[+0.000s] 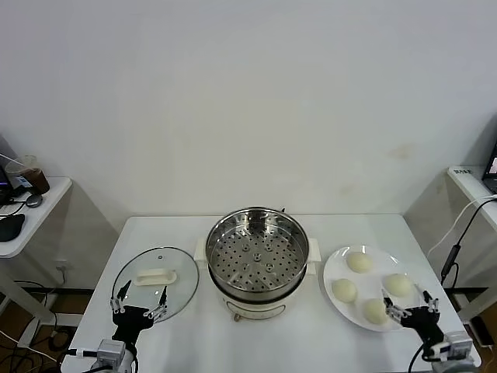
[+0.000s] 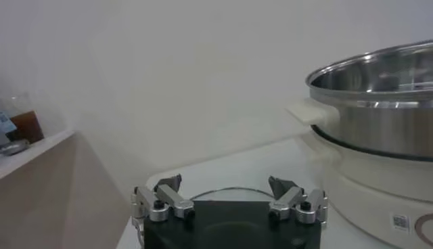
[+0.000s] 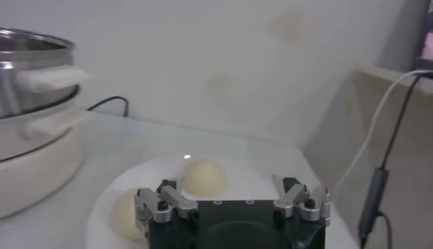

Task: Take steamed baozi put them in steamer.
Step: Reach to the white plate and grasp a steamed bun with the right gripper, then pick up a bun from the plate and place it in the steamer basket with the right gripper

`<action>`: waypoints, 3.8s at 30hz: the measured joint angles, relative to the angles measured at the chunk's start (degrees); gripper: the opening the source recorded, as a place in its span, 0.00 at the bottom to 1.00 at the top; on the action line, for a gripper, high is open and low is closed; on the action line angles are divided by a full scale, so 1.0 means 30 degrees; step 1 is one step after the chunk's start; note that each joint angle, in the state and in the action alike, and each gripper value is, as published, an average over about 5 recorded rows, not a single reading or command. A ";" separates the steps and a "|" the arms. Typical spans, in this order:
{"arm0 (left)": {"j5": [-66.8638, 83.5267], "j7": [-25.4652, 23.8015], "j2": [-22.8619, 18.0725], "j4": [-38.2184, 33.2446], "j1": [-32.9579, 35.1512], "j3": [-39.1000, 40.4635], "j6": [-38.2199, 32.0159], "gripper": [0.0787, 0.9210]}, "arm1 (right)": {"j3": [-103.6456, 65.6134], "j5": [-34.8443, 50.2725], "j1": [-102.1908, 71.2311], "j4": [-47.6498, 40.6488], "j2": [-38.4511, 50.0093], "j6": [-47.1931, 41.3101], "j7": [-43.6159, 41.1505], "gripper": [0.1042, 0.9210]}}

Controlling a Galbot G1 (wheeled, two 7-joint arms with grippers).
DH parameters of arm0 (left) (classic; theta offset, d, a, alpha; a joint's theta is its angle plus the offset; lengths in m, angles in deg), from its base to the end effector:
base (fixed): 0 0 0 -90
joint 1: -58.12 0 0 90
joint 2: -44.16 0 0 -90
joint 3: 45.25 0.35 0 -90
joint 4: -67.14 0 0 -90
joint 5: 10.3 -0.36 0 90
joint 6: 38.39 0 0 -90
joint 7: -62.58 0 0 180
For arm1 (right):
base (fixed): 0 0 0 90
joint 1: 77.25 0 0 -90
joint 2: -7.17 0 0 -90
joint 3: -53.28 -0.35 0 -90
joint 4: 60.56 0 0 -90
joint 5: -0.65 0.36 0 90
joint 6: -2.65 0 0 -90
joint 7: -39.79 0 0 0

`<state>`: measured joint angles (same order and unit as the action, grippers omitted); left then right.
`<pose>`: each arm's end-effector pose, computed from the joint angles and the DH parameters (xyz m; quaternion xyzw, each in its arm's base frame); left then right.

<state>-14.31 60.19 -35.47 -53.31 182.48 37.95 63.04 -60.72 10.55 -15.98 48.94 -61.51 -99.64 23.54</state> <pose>0.1651 0.0663 -0.3045 -0.0058 -0.9817 -0.1391 0.1299 0.1931 -0.2121 -0.2928 0.0060 -0.9794 0.1310 0.1539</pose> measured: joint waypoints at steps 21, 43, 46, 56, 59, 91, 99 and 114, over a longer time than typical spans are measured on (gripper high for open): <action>-0.0248 0.0123 -0.1129 -0.1103 0.0570 -0.0195 0.0142 0.88 | 0.7026 -0.6647 1.0244 -0.4554 1.1859 -0.0575 -0.9798 0.88; -0.0203 0.0220 -0.1915 -0.1452 0.1001 -0.0574 0.0363 0.88 | 2.3024 -1.0425 2.4354 -1.2622 0.9948 0.3094 -1.7405 0.88; -0.0213 0.0218 -0.1970 -0.1434 0.1008 -0.0528 0.0385 0.88 | 2.3372 -1.0705 2.4698 -1.3613 0.9322 0.3639 -1.7643 0.88; -0.0246 0.0219 -0.1977 -0.1388 0.1033 -0.0576 0.0435 0.88 | 2.3520 -1.2210 2.5103 -1.6060 0.7727 0.4833 -1.8129 0.88; -0.0248 0.0226 -0.1995 -0.1347 0.1046 -0.0575 0.0436 0.88 | 2.3454 -1.2576 2.5142 -1.6581 0.7386 0.5007 -1.8127 0.88; -0.0262 0.0312 -0.2093 -0.0928 0.0891 -0.0478 0.0436 0.88 | 2.3273 -1.3659 2.5114 -1.9046 0.5725 0.4967 -1.7561 0.72; -0.0284 0.0308 -0.2080 -0.0791 0.0740 -0.0349 0.0448 0.88 | 2.3137 -1.3388 2.5234 -1.8975 0.5845 0.4934 -1.7547 0.46; -0.0362 0.0517 -0.2132 -0.1181 0.0420 -0.0130 0.0462 0.88 | 2.5784 -0.9606 2.9360 -1.7576 0.6125 0.4270 -1.8558 0.42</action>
<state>-15.39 61.74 -41.86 -56.85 183.74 37.56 64.43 16.64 -18.27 72.10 -3.79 -43.14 -86.83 -32.14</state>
